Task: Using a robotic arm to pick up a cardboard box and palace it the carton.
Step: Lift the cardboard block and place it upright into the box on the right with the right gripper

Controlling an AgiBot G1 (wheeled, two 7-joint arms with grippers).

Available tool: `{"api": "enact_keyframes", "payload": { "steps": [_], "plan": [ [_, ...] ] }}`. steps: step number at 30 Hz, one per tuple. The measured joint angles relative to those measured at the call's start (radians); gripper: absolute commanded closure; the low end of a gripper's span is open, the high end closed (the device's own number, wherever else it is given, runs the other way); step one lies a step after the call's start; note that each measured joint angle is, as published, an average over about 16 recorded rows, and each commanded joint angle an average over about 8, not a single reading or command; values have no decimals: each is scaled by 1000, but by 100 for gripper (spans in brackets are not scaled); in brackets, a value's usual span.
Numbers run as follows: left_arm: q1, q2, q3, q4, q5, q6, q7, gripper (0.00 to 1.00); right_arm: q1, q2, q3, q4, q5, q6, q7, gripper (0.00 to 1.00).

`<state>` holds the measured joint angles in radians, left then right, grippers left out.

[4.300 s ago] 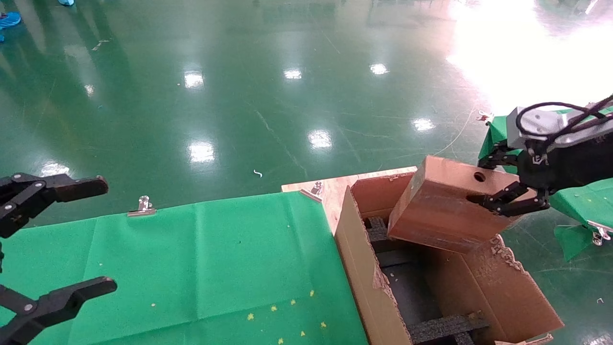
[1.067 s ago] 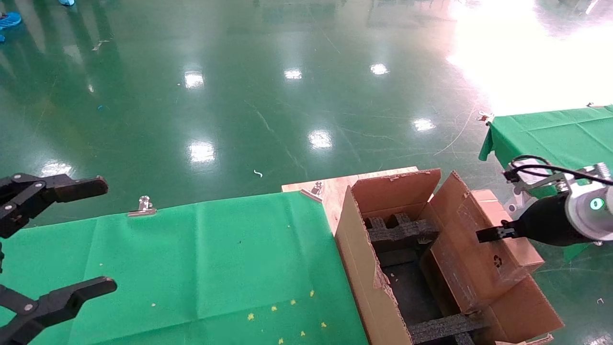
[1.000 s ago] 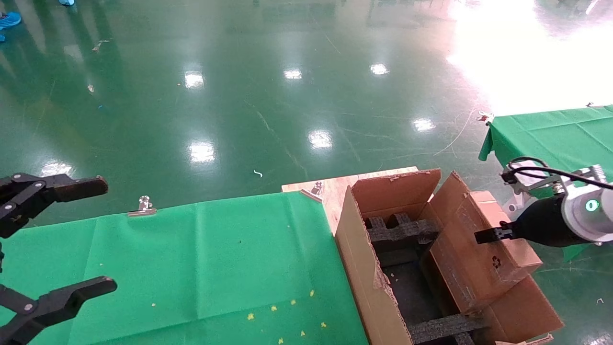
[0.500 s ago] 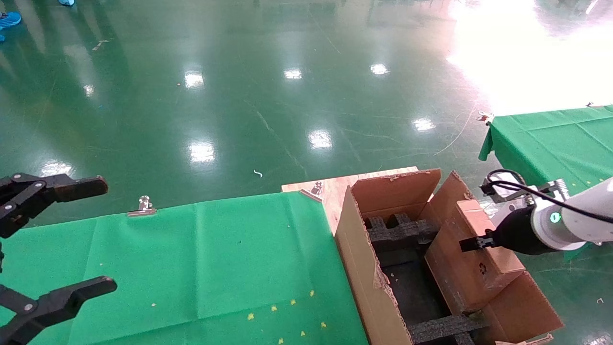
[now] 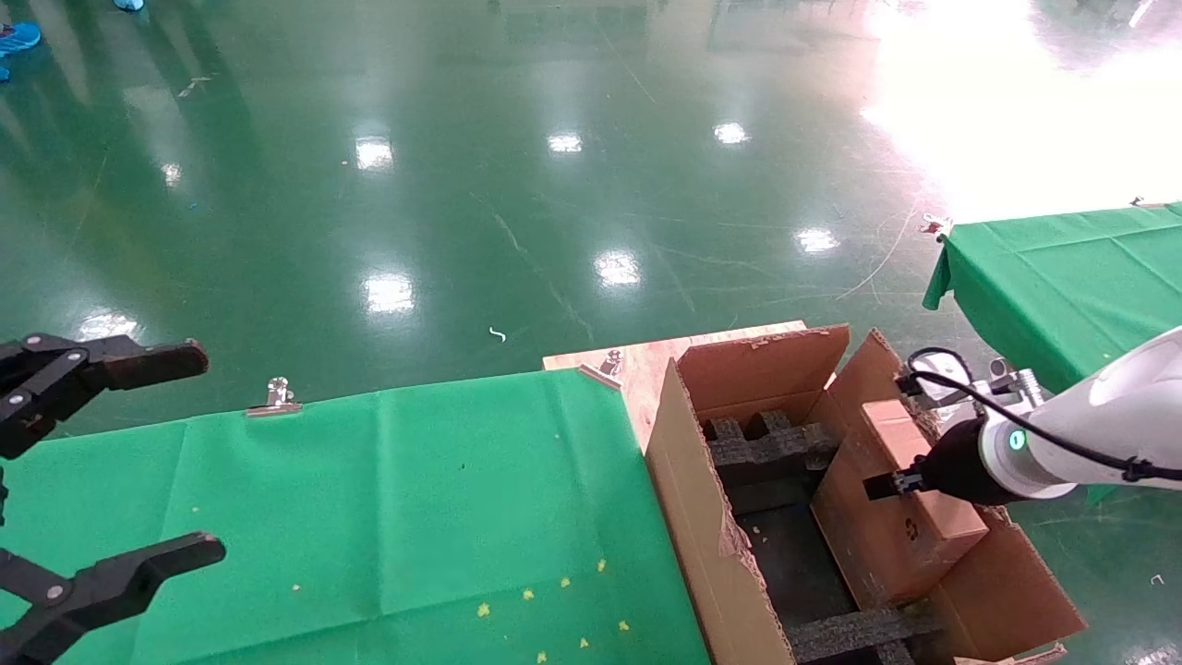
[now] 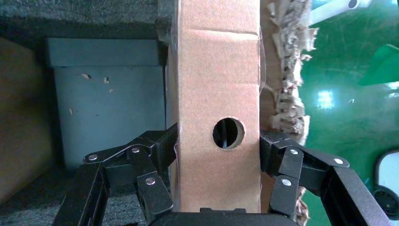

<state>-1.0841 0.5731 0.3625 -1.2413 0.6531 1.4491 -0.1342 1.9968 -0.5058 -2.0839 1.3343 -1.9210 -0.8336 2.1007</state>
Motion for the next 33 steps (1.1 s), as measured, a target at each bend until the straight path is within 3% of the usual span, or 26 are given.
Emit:
{"api": "enact_keyframes", "payload": {
  "steps": [13, 27, 28, 29, 33],
  "plan": [
    [0, 0, 0, 0, 0, 0, 0, 0, -70, -38, -20, -45, -8, 26, 25, 100],
    [0, 0, 0, 0, 0, 0, 0, 0, -136, -92, -25, -137, 68, 53, -32, 100],
    [0, 0, 0, 0, 0, 0, 0, 0, -140, -95, -25, -143, 74, 55, -38, 98],
    [0, 0, 0, 0, 0, 0, 0, 0, -143, -97, -25, -148, 80, 56, -44, 90],
    [0, 0, 0, 0, 0, 0, 0, 0, -151, -105, -24, -163, 98, 61, -63, 40]
  ]
}}
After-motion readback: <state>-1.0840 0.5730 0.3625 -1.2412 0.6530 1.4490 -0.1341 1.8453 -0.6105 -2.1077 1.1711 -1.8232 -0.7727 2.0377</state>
